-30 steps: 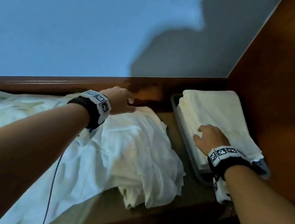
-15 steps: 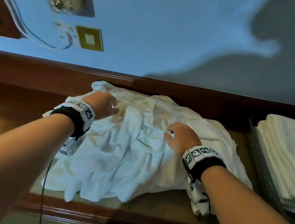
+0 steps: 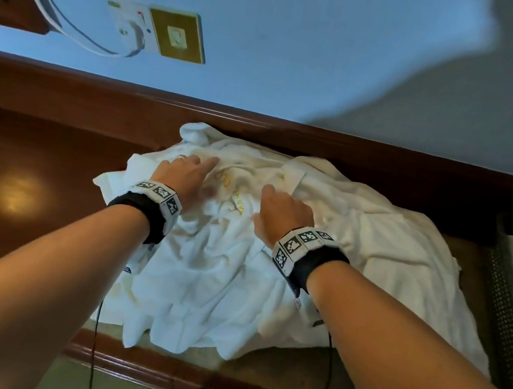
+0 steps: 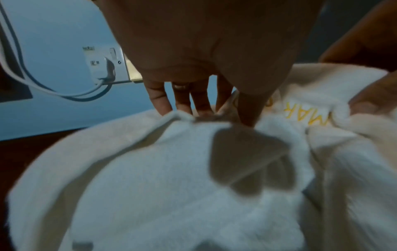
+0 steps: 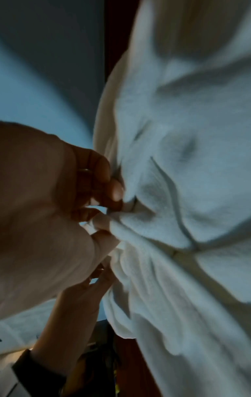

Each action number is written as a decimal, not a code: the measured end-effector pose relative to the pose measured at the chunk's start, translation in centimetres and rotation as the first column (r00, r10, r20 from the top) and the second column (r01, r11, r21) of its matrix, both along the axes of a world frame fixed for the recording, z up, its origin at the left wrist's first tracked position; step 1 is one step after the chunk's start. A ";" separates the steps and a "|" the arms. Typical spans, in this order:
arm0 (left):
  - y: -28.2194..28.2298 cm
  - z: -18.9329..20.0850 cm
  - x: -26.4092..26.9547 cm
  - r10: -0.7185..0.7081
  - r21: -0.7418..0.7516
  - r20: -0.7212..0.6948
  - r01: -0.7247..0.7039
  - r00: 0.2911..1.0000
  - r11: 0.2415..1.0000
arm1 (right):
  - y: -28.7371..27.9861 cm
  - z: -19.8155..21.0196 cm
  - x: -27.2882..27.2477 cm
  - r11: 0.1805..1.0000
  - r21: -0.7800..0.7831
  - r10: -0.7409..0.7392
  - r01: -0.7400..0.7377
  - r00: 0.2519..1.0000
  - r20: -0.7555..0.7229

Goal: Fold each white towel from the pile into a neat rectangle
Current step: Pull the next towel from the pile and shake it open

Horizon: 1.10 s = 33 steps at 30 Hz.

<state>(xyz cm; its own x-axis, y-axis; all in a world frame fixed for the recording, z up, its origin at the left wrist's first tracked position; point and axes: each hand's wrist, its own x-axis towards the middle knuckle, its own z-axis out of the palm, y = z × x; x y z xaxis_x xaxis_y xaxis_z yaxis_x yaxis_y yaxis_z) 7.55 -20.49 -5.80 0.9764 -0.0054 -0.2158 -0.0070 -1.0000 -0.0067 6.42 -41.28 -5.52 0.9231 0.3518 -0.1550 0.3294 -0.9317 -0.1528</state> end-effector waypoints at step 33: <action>21.6 29.2 -12.0 -0.191 -0.278 0.602 0.428 0.775 0.860 | 14.9 26.3 -9.8 0.996 0.091 -0.039 -0.002 0.891 0.452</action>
